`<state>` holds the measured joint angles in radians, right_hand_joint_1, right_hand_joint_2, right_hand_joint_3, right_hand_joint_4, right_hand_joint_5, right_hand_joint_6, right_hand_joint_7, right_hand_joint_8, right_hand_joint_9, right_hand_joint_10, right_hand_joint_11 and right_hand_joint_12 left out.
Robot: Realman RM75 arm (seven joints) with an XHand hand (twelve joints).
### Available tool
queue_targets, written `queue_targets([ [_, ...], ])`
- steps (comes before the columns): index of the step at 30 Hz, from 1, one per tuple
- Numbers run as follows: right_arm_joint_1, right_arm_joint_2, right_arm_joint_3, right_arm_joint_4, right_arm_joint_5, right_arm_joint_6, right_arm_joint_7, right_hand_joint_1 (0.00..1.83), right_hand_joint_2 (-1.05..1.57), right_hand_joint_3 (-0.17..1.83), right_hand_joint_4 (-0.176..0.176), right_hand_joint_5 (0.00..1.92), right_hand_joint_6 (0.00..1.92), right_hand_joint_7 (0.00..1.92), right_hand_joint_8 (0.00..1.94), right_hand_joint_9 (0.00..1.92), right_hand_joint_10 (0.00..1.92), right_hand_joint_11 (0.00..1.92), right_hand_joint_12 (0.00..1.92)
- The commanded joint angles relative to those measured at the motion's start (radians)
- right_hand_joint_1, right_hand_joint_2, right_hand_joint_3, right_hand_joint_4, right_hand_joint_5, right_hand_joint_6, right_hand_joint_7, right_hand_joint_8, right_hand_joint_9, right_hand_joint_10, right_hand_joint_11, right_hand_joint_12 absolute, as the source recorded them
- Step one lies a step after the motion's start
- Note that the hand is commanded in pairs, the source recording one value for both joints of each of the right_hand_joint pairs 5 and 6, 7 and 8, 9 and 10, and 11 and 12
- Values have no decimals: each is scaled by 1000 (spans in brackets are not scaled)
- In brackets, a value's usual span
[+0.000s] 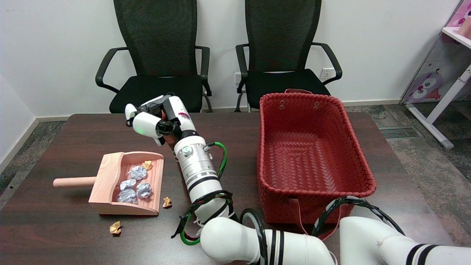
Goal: Sweep the paper ball into the dustpan.
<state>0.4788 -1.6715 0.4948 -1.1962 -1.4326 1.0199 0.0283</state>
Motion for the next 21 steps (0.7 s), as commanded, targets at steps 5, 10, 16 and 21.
queue_targets([
  [5,-3,-52,-21,110,-84,-126,-76,1024,1571,1222,176,1920,1920,1920,1920,1920,1920,1920,1920],
  [10,-9,-106,-16,204,-178,-113,-73,1012,1571,1305,176,1920,1920,1920,1920,1920,1920,1920,1920],
  [16,-5,-137,-21,261,-208,-123,-6,995,1571,1366,176,1920,1920,1920,1920,1920,1920,1920,1920],
  [21,-2,-161,-21,311,-213,-127,84,978,1571,1460,176,1920,1920,1920,1920,1920,1920,1920,1920],
])
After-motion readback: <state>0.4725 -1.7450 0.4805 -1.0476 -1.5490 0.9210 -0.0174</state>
